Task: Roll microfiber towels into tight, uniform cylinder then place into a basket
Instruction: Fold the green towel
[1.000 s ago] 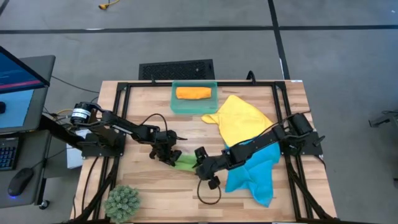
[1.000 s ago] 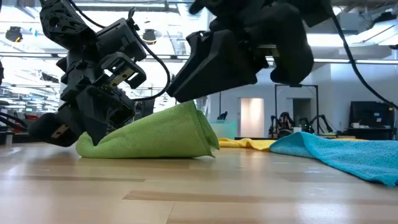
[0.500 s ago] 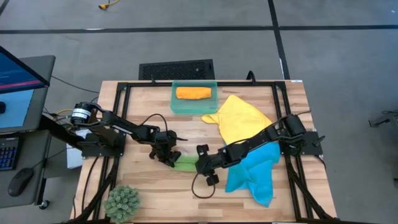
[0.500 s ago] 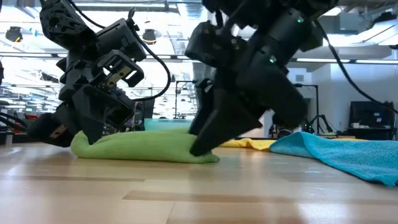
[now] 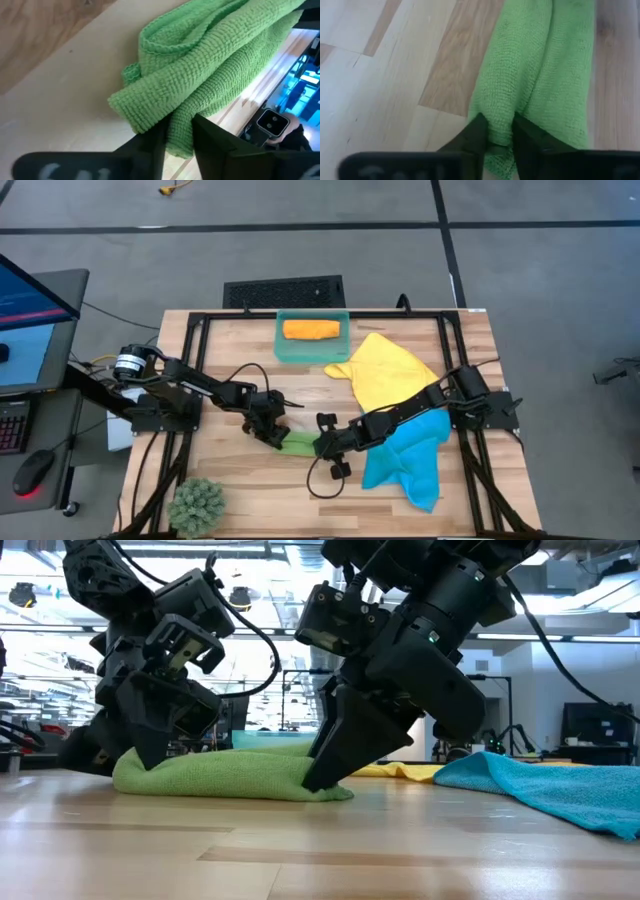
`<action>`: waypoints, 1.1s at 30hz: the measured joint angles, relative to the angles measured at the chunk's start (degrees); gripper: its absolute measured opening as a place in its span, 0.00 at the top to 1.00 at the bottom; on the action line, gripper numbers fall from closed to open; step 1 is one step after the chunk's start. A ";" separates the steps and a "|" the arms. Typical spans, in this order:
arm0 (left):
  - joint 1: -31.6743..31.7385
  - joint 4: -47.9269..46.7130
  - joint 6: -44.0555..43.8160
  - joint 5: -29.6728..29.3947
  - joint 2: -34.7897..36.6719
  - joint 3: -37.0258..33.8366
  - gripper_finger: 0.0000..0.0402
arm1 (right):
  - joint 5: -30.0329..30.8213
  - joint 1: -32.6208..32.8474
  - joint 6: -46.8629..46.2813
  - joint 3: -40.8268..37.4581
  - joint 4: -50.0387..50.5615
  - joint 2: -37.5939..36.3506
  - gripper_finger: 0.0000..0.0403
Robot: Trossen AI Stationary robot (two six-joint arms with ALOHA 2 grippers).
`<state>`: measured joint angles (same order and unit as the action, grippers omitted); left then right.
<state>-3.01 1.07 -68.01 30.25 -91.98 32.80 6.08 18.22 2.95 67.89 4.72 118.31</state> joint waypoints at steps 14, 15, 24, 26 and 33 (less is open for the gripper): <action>-0.20 -0.33 14.91 1.78 0.54 0.03 0.61 | -1.43 -0.25 -2.73 0.01 0.71 0.51 0.93; -0.38 -0.57 16.45 0.96 0.96 0.01 0.61 | -1.74 -0.39 -3.00 0.01 0.88 0.51 0.93; -0.87 -6.77 25.83 -7.33 10.19 -0.16 0.62 | -3.21 -0.44 -4.83 0.01 0.97 0.49 0.95; -0.87 -11.54 27.29 -9.80 13.25 -0.16 0.62 | -3.23 -0.44 -4.93 0.01 0.99 0.49 0.94; -4.38 -18.56 33.82 -22.05 24.09 -0.13 0.62 | -4.31 -0.81 -5.45 0.01 0.99 0.48 0.96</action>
<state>-7.38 -17.49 -34.19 8.21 -67.90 32.67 1.77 17.41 -2.49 67.90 5.72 118.79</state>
